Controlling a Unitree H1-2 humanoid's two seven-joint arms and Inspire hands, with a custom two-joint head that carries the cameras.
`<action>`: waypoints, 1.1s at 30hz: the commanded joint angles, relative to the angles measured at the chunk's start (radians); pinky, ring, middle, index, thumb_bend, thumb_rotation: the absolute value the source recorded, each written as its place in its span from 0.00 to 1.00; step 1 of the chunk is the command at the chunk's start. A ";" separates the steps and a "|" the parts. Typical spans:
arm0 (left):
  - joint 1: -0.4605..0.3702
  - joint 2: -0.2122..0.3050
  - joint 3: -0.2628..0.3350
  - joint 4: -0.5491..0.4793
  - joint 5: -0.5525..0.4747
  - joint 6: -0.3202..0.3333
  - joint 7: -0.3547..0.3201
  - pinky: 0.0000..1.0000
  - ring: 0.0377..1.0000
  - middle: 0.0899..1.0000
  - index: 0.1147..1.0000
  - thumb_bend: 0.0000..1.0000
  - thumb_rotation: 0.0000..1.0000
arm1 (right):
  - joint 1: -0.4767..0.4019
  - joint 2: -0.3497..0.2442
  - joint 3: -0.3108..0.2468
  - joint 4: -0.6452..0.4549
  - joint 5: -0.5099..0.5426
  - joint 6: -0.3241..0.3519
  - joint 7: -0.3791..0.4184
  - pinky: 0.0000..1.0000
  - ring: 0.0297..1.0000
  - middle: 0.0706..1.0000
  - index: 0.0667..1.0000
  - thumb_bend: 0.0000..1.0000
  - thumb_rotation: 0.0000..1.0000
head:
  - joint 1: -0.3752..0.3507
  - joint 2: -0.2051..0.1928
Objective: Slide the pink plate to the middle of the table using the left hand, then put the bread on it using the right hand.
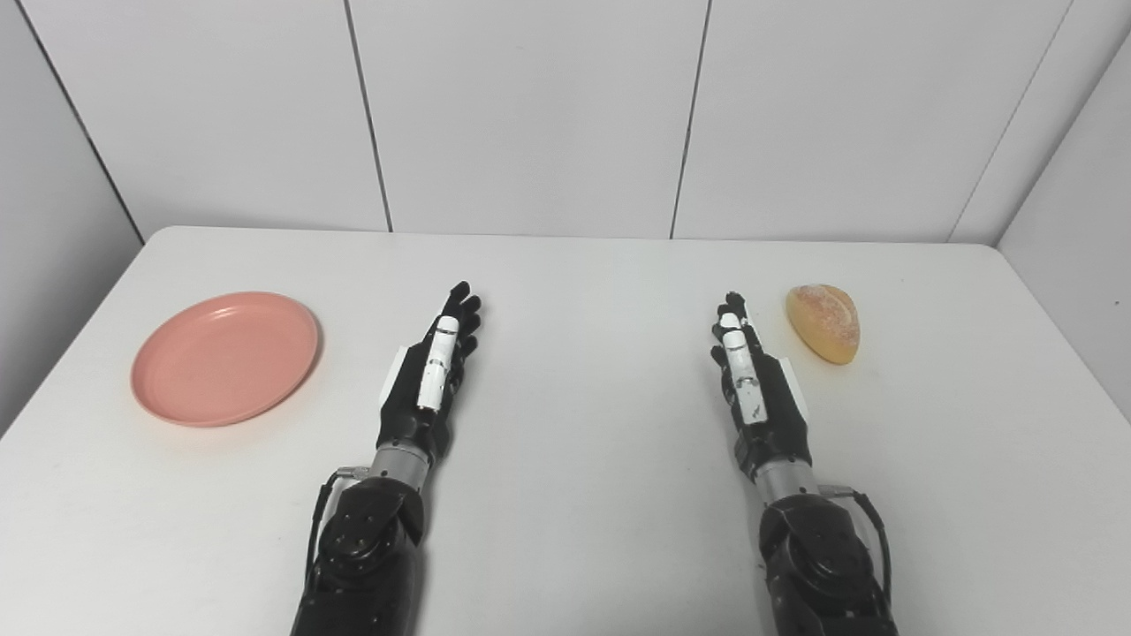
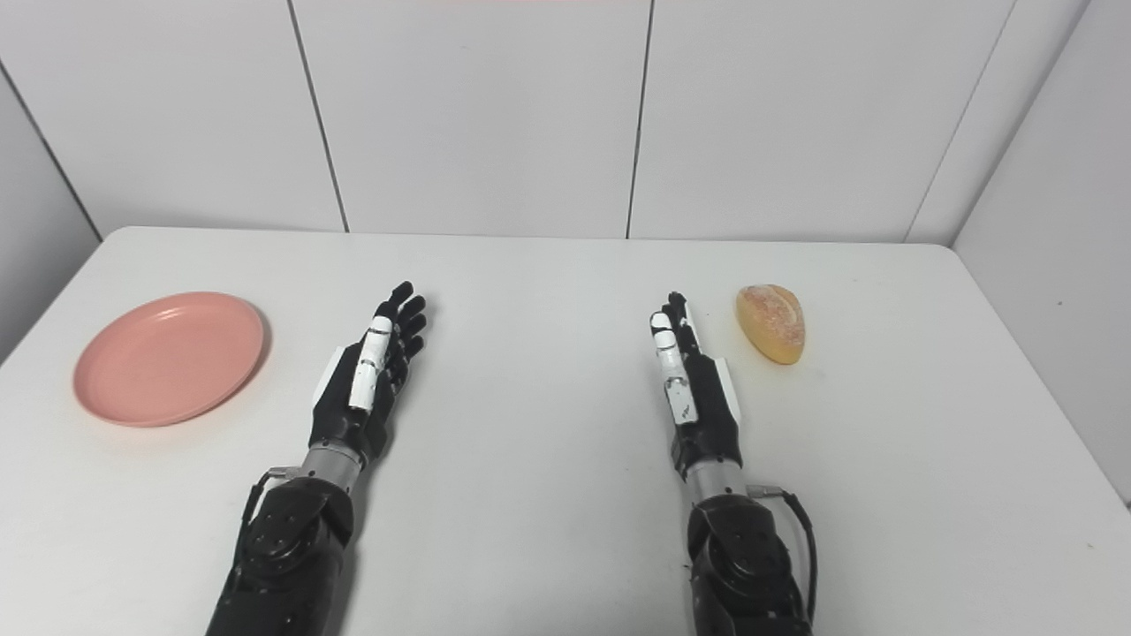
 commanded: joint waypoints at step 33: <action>-0.029 -0.032 -0.041 0.008 0.045 -0.060 0.011 1.00 0.99 0.98 0.96 0.46 1.00 | -0.023 -0.037 -0.033 -0.027 0.048 -0.016 0.032 1.00 1.00 1.00 1.00 0.58 0.90 | 0.282 -0.080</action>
